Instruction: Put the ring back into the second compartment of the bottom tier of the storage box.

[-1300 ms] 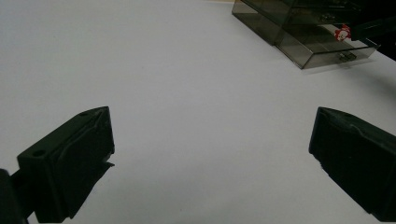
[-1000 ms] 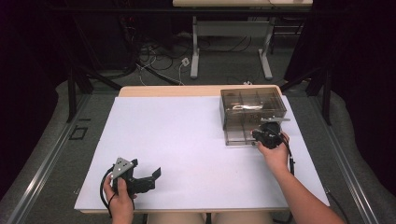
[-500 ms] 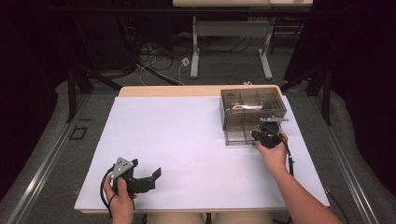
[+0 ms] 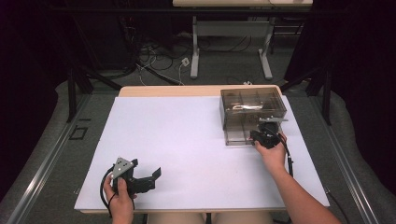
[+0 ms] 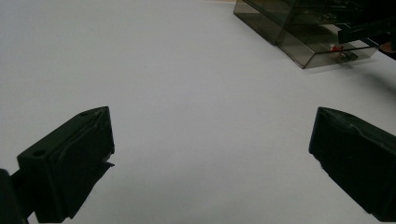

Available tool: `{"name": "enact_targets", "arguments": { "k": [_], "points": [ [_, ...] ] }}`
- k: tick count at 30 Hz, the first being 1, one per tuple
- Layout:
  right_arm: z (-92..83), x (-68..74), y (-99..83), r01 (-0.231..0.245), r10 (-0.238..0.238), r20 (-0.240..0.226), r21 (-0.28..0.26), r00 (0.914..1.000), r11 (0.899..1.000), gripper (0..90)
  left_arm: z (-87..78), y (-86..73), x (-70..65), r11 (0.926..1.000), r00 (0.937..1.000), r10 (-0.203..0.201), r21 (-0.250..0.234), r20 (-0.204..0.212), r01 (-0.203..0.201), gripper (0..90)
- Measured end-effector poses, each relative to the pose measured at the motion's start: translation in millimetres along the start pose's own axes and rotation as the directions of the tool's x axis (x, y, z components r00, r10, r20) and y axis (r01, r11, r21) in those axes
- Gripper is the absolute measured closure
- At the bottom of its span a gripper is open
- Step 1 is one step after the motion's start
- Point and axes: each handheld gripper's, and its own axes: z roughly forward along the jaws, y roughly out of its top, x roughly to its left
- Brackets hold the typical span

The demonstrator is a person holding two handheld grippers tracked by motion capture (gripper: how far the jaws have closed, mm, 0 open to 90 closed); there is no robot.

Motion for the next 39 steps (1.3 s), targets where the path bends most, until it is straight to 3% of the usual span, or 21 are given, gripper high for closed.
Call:
{"name": "enact_targets", "arguments": {
  "k": [28, 39],
  "points": [
    [-9.9, 1.4, 1.9, -0.018, 0.017, -0.02, -0.041, 0.9997, 0.999, 56.5, 0.8, -0.2, -0.3, 1.0, 1.0, -0.001, 0.002, 0.002, 0.001, 0.4],
    [-16.4, 7.5, 2.5, 0.009, -0.011, -0.033, -0.071, 0.9994, 0.997, 47.6, 1.0, -0.2, -0.3, 1.0, 1.0, -0.001, 0.003, 0.002, 0.001, 0.4]
  ]
}}
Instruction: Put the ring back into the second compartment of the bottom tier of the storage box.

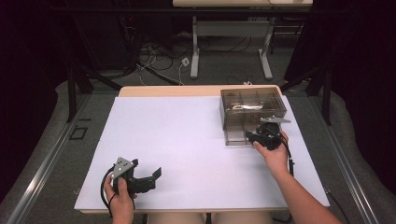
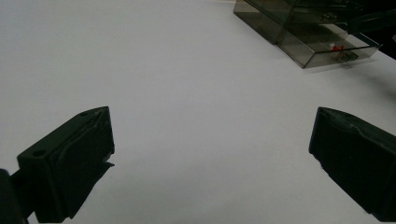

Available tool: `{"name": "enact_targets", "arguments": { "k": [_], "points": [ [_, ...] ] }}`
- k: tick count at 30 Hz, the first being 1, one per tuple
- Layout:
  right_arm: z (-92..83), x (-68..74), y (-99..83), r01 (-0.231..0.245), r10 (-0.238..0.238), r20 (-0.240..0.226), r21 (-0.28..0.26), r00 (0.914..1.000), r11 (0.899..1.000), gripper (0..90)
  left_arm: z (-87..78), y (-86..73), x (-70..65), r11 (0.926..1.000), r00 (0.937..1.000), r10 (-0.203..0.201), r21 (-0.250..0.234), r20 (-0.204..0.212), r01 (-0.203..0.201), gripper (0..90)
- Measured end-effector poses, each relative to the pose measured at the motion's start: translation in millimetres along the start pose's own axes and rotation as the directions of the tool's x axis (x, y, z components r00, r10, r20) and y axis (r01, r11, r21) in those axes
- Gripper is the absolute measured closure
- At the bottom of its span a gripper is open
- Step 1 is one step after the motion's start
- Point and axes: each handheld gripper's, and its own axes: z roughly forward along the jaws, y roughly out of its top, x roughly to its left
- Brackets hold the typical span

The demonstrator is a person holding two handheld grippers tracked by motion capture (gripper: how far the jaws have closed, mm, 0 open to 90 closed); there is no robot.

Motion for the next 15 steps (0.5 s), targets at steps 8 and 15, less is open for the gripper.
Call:
{"name": "enact_targets", "arguments": {
  "k": [8, 15],
  "points": [
    [-8.7, 2.3, 2.0, -0.005, 0.005, -0.018, -0.024, 0.9998, 1.0, 43.9, 0.5, 0.0, 0.0, 1.0, 1.0, 0.002, 0.002, 0.001, -0.002, 0.4],
    [-16.6, 10.9, 2.1, 0.026, -0.027, -0.03, -0.035, 0.9992, 0.999, 35.8, 0.5, 0.1, 0.0, 1.0, 1.0, 0.003, 0.002, 0.0, -0.003, 0.4]
  ]
}}
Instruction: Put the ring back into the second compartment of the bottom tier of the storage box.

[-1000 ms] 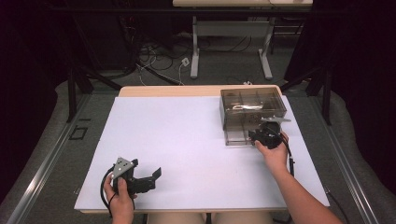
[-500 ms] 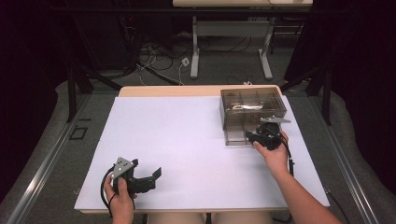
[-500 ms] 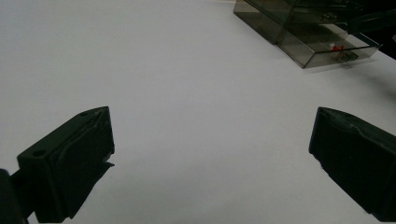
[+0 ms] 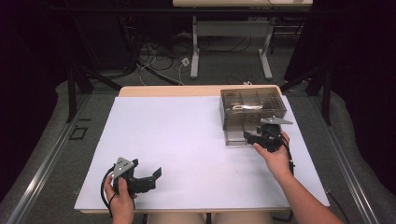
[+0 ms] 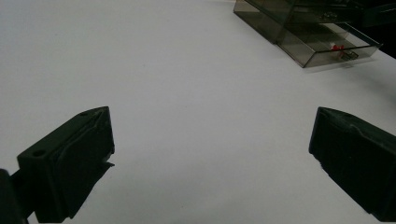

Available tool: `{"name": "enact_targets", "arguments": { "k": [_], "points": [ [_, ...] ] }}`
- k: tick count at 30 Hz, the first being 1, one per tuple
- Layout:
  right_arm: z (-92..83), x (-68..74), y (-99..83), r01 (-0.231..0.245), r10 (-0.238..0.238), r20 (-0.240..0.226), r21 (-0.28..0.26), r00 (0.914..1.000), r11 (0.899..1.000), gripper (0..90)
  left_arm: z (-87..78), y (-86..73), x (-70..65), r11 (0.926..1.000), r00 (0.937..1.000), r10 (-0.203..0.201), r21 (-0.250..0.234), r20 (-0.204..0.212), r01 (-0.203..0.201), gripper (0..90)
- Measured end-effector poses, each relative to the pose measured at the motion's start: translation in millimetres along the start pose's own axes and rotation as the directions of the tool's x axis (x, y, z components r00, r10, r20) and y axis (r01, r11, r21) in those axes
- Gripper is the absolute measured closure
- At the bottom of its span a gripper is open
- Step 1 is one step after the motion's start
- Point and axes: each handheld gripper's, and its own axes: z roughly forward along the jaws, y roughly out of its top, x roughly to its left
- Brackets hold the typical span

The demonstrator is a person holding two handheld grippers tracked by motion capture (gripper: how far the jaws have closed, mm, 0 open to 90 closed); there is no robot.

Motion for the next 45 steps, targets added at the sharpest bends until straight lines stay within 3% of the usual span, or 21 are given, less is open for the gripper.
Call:
{"name": "enact_targets", "arguments": {
  "k": [10, 16, 22, 31, 45],
  "points": [
    [-10.1, 11.7, -1.8, 0.011, -0.01, -0.048, 0.004, 0.9988, 1.0, 22.8, -0.3, 0.0, 0.0, 1.0, 1.0, -0.001, -0.002, -0.001, 0.001, 0.4],
    [-19.3, 17.2, -3.5, 0.026, -0.027, -0.054, -0.006, 0.9982, 1.0, 15.9, -1.0, 0.1, 0.4, 1.0, 1.0, -0.001, -0.003, -0.002, 0.001, 0.4],
    [-27.9, 18.7, -3.4, 0.047, -0.047, -0.042, -0.01, 0.998, 0.999, 13.3, -2.0, 0.4, 2.4, 1.0, 1.0, -0.005, -0.008, -0.008, 0.005, 0.4],
    [-52.6, 22.3, -7.8, 0.058, -0.059, -0.012, -0.064, 0.9982, 0.996, 11.9, -3.0, 0.4, 4.4, 0.9999, 0.9998, -0.012, -0.013, -0.014, 0.012, 0.4],
    [-70.2, 21.1, -27.5, 0.051, -0.053, -0.032, -0.079, 0.9981, 0.996, 0.0, -4.4, 0.5, 6.6, 0.9999, 0.9998, -0.012, -0.011, -0.018, 0.012, 0.4]
  ]
}}
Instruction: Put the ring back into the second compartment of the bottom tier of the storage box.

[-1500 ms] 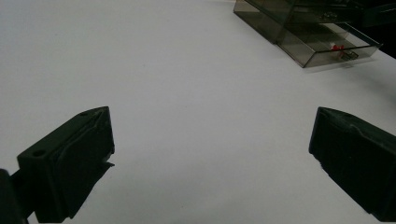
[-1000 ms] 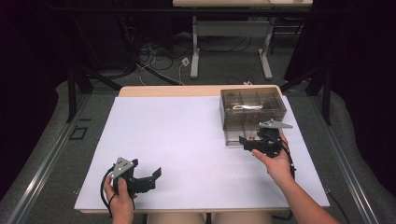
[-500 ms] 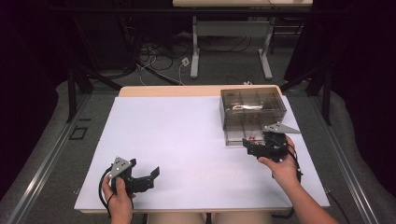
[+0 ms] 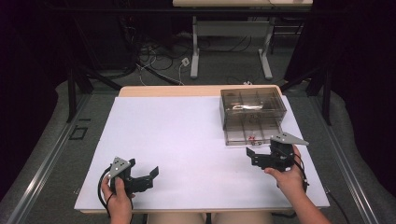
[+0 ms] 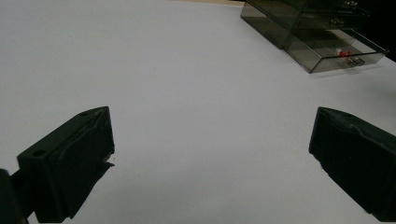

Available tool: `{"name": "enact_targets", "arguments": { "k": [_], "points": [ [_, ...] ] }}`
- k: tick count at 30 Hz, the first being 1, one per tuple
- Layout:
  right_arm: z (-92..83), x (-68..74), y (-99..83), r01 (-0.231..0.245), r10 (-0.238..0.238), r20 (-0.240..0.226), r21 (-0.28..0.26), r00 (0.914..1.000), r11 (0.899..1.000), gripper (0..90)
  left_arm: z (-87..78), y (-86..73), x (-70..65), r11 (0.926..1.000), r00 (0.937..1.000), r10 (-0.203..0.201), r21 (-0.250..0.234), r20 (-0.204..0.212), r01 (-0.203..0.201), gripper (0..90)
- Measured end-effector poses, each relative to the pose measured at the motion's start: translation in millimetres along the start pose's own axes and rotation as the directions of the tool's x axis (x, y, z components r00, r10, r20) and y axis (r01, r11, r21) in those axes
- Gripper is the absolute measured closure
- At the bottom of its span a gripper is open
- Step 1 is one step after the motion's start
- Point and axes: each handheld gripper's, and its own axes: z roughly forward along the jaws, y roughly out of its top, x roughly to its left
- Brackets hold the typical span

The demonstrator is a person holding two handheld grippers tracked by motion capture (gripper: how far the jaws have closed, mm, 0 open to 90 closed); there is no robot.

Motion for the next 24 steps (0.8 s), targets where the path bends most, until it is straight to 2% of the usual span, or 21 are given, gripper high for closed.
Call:
{"name": "enact_targets", "arguments": {
  "k": [3, 8, 19, 20, 24],
  "points": [
    [-2.6, 1.3, -5.4, -0.003, 0.003, 0.005, -0.009, 1.0, 1.0, 0.0, -0.3, 0.0, 0.5, 1.0, 1.0, 0.004, 0.003, 0.0, -0.004, 0.4],
    [-6.8, 2.3, -16.6, -0.038, 0.037, -0.009, -0.012, 0.9993, 0.999, 0.0, -0.2, 0.0, 0.2, 1.0, 1.0, 0.002, 0.0, -0.003, -0.002, 0.4],
    [-9.3, 1.8, -39.1, -0.032, 0.032, -0.01, 0.004, 0.9994, 0.999, 0.0, -0.4, -0.3, 1.5, 1.0, 1.0, -0.006, -0.004, -0.002, 0.006, 0.4],
    [-10.3, 0.5, -43.8, -0.047, 0.047, -0.018, 0.002, 0.9987, 0.999, 0.0, -0.3, -0.3, 1.6, 1.0, 1.0, -0.006, -0.004, -0.003, 0.006, 0.4],
    [-11.7, -1.4, -49.1, -0.059, 0.059, -0.029, 0.001, 0.9978, 0.998, 0.0, -0.2, -0.3, 1.7, 1.0, 1.0, -0.005, -0.001, -0.004, 0.005, 0.4]
  ]
}}
